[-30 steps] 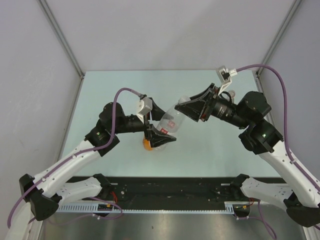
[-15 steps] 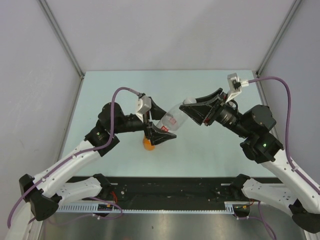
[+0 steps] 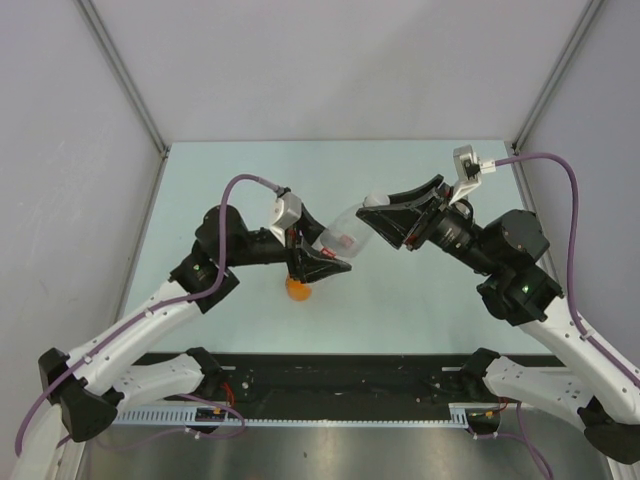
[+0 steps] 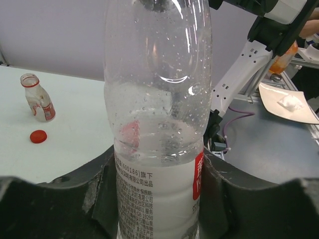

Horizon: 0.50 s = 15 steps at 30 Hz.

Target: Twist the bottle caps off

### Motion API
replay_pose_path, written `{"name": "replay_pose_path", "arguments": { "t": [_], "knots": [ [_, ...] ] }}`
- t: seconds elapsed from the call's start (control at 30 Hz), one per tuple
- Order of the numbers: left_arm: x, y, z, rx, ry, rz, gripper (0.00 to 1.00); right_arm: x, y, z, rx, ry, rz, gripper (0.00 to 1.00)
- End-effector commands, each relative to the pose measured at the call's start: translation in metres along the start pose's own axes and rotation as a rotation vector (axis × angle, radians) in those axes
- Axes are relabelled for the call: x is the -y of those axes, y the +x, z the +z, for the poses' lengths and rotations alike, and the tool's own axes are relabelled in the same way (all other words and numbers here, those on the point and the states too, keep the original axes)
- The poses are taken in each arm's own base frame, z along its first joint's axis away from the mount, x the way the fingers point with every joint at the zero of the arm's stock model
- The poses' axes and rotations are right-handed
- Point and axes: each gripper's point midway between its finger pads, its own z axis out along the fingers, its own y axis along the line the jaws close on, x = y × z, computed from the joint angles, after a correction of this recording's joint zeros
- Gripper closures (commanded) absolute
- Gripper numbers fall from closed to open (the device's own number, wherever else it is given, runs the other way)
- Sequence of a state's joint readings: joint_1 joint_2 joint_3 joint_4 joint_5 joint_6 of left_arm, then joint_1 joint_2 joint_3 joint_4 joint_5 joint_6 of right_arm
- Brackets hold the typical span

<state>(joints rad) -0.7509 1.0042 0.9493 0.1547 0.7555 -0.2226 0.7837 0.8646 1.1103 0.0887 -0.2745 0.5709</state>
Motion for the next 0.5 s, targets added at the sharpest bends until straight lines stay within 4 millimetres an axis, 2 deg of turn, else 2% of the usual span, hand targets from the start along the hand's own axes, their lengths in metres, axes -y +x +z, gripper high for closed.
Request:
{"name": "replay_pose_path", "arguments": {
  "t": [0.0,0.1,0.17,0.2,0.23,0.27,0.33,0.4,0.43,0.47],
  "knots": [
    [-0.012,-0.008,-0.002,0.039,-0.050,0.075,0.65,-0.045,-0.003,-0.007,-0.020,-0.167,0.096,0.61],
    [-0.016,-0.007,-0.004,0.039,-0.083,0.082,0.66,-0.042,-0.010,-0.010,0.007,-0.137,0.077,0.27],
    [-0.021,-0.007,-0.006,0.040,-0.117,0.083,0.66,-0.038,-0.018,-0.013,0.032,-0.091,0.064,0.15],
    [-0.024,-0.007,-0.006,0.040,-0.133,0.084,0.66,-0.036,-0.021,-0.013,0.038,-0.075,0.047,0.02],
    [-0.029,-0.007,-0.007,0.038,-0.163,0.084,0.66,-0.028,-0.022,-0.013,0.036,-0.025,0.043,0.00],
    [-0.033,-0.007,-0.008,0.037,-0.185,0.085,0.68,-0.031,-0.032,-0.013,0.056,-0.015,0.033,0.00],
    [-0.039,-0.008,-0.009,0.035,-0.221,0.087,0.72,-0.018,-0.036,-0.015,0.068,0.065,0.026,0.00],
    [-0.049,-0.010,-0.011,0.041,-0.281,0.086,0.84,-0.012,-0.046,-0.017,0.107,0.118,0.032,0.00],
    [-0.052,-0.009,-0.011,0.037,-0.300,0.089,0.88,-0.008,-0.045,-0.017,0.107,0.139,0.042,0.00],
    [-0.060,-0.011,-0.014,0.043,-0.352,0.097,0.99,-0.004,-0.046,-0.017,0.115,0.159,0.052,0.01]
  ]
}}
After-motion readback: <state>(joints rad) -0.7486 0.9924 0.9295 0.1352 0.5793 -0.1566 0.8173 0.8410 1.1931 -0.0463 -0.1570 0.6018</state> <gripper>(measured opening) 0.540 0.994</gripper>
